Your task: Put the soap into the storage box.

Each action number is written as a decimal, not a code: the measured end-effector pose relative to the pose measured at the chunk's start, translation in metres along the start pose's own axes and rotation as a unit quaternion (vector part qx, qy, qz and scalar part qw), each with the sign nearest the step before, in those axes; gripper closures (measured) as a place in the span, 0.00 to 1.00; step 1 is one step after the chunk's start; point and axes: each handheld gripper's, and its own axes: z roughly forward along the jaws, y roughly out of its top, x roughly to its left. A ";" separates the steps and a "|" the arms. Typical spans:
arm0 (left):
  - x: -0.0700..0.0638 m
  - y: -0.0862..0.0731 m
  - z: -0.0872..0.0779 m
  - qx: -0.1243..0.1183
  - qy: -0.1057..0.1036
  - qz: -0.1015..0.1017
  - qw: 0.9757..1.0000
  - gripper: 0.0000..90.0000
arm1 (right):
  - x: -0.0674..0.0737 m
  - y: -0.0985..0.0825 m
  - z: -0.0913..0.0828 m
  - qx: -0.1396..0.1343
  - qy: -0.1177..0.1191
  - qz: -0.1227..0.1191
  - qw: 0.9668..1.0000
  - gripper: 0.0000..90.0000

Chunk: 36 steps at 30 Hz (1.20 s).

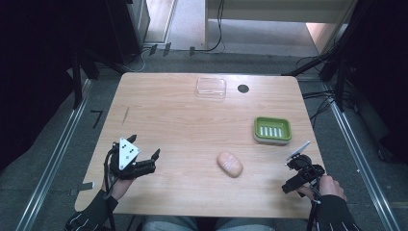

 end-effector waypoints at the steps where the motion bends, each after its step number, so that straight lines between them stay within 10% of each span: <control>1: 0.000 0.000 0.000 0.000 0.000 0.000 1.000 0.15 | 0.000 0.000 0.000 -0.002 0.001 -0.001 1.000 0.07; 36: 0.000 0.000 -0.001 -0.006 0.006 -0.003 1.000 0.15 | 0.035 0.016 -0.011 -0.034 -0.007 -0.070 0.997 0.07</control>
